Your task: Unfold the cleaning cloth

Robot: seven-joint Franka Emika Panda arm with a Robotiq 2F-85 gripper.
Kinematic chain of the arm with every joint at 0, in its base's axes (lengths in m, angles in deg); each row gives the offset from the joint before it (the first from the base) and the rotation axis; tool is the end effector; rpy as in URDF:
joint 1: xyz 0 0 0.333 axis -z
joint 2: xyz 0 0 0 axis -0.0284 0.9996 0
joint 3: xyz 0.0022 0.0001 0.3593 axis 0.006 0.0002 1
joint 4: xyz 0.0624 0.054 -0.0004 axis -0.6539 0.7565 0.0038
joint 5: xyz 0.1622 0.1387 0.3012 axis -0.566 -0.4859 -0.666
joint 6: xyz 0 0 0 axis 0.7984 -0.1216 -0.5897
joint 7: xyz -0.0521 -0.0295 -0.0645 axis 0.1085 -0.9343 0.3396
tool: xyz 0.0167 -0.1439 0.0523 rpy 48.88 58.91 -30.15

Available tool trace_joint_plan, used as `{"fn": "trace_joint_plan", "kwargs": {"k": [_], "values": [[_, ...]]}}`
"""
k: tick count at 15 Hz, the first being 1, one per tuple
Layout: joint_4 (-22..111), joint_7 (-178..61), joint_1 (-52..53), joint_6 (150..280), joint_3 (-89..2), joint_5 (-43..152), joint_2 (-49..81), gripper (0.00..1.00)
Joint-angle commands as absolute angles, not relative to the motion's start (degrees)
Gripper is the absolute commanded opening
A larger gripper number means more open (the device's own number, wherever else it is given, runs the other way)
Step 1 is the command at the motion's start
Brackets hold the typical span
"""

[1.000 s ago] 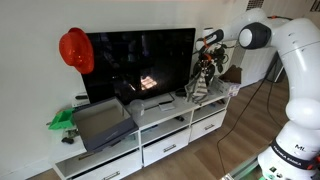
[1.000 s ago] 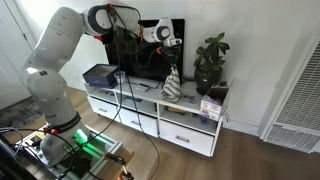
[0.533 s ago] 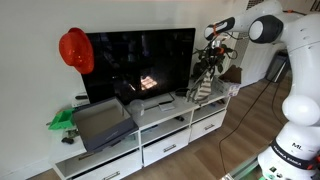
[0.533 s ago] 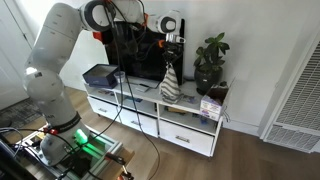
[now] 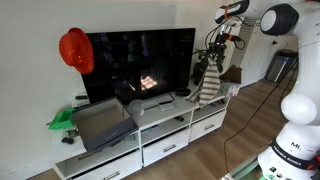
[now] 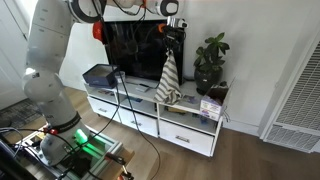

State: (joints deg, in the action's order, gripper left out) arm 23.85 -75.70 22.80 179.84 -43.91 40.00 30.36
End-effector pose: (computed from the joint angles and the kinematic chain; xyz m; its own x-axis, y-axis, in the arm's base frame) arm 0.6507 -0.2696 0.4464 0.9657 -0.2589 -0.0187 -0.2583 -0.9512 -0.1691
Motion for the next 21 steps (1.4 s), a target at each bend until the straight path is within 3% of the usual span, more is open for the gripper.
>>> {"fn": "trace_joint_plan", "kwargs": {"k": [1,21], "values": [[23.92,-75.70,22.80,179.94,-43.87,39.96,30.40,0.03],[4.82,-72.67,20.84,179.23,-44.66,41.55,25.75,0.01]]}}
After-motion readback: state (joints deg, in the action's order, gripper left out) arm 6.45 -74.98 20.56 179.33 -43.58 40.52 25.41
